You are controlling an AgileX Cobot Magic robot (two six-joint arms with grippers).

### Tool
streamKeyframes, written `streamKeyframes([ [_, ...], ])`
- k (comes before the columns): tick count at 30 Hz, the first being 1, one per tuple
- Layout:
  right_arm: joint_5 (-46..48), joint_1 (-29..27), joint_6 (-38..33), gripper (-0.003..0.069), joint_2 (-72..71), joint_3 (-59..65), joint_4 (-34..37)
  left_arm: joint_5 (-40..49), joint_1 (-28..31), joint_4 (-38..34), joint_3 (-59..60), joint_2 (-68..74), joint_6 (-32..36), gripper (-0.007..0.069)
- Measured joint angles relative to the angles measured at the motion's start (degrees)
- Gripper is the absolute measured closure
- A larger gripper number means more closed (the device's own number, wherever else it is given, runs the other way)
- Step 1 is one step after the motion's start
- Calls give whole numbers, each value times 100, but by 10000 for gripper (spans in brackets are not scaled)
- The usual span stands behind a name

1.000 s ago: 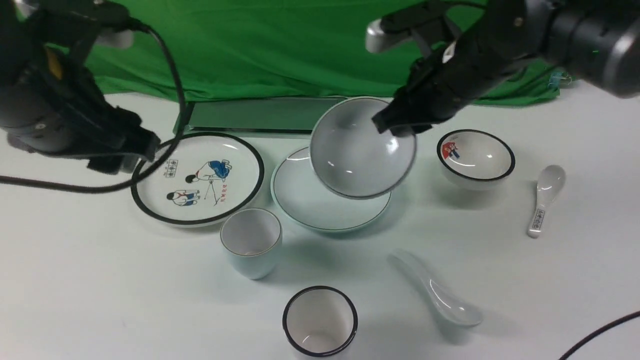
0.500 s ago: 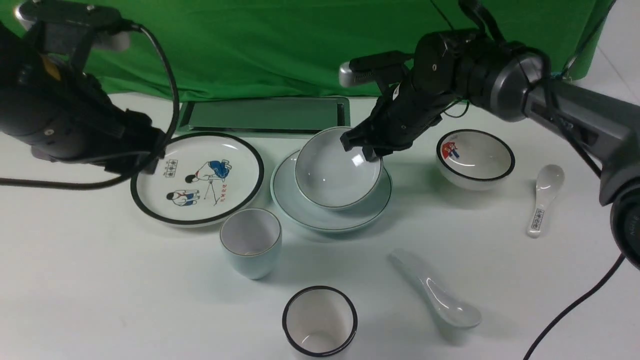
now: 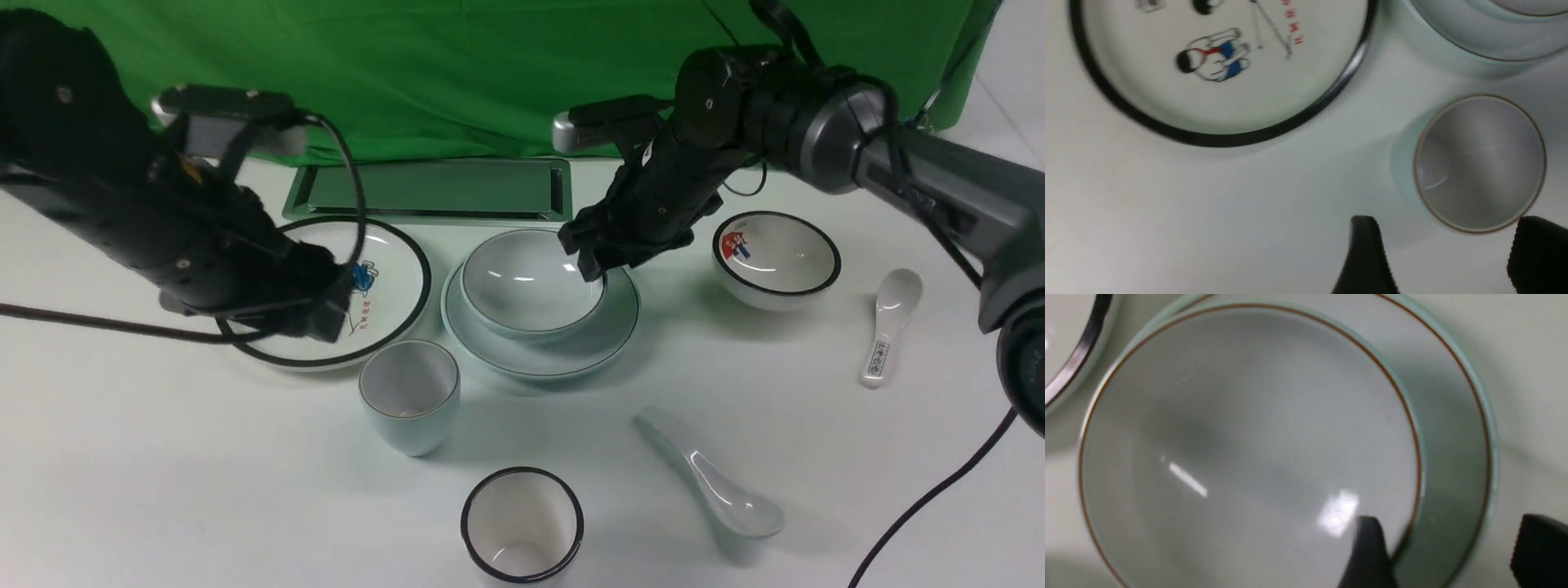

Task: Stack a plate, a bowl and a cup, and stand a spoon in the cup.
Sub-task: Use the right arm to put the blue rice bowl into the blue large plate in the middle, then use the left arm to grab a blue teacup

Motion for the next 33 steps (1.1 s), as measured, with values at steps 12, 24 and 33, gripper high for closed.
streamKeyframes([
  [12, 1508, -62, -648, 181, -1497, -180, -662, -838, -835, 1395, -21, 1345, -1243, 197],
  [24, 1575, -62, -680, 197, -2505, 854, -680, -284, -835, 1478, -484, 1275, -941, 625],
  [33, 1583, -62, -779, 197, -3406, 1459, -686, 375, -835, 918, -3098, 1794, -184, 624],
])
